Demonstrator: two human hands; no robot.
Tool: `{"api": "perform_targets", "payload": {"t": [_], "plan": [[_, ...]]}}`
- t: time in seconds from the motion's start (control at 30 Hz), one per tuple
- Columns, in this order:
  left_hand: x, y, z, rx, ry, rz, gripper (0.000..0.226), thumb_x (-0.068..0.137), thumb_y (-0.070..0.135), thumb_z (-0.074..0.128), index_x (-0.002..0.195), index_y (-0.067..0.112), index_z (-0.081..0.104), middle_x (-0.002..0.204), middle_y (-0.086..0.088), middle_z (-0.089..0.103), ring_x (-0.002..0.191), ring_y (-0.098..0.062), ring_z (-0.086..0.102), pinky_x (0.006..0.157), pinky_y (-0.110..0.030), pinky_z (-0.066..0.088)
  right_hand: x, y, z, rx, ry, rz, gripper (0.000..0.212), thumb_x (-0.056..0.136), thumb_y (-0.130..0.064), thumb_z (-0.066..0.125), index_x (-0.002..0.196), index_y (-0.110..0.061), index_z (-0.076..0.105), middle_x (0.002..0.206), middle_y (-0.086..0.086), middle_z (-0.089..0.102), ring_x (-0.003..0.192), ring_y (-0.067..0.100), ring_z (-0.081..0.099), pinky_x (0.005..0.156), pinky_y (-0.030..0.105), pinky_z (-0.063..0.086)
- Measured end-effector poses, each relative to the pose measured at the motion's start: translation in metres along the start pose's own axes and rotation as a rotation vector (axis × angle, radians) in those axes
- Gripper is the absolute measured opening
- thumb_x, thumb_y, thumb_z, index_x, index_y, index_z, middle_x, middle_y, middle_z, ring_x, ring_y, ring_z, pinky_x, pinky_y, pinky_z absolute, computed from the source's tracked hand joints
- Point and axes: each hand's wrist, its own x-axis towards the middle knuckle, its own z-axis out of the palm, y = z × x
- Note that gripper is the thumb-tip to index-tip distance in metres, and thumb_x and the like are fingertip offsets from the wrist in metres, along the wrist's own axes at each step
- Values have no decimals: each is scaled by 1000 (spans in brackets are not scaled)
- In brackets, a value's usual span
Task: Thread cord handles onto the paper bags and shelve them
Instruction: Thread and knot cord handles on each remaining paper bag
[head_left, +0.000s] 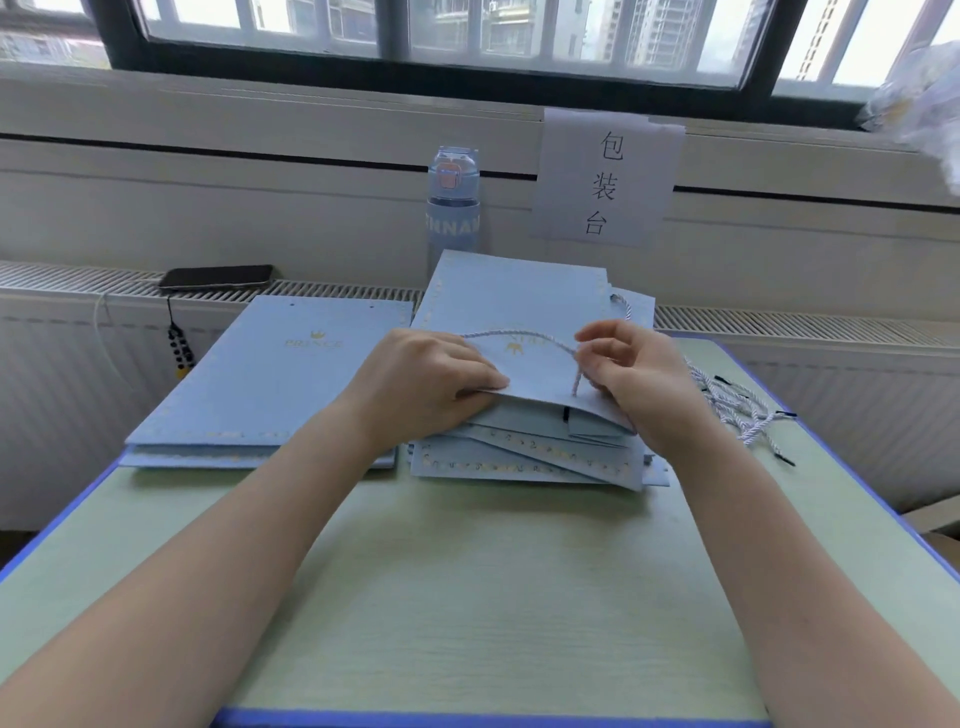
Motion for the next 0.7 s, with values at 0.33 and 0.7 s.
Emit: {"api": "perform_targets", "payload": {"t": [0.33, 0.7], "plan": [[-2, -3, -5, -60, 2, -134, 20, 86, 34, 61, 83, 24, 77, 79, 10, 74, 74, -9, 70, 51, -29, 54, 2, -3, -1, 332, 80, 78, 19, 92, 0, 55, 85, -17, 51, 82, 2, 58, 76, 11, 54, 74, 24, 46], [6, -2, -12, -282, 282, -430, 15, 82, 26, 71, 88, 13, 76, 84, 11, 69, 76, 6, 64, 71, -12, 50, 5, 5, -13, -104, 207, -271, 49, 86, 0, 51, 120, -35, 54, 125, -2, 54, 94, -7, 55, 73, 4, 41]]}}
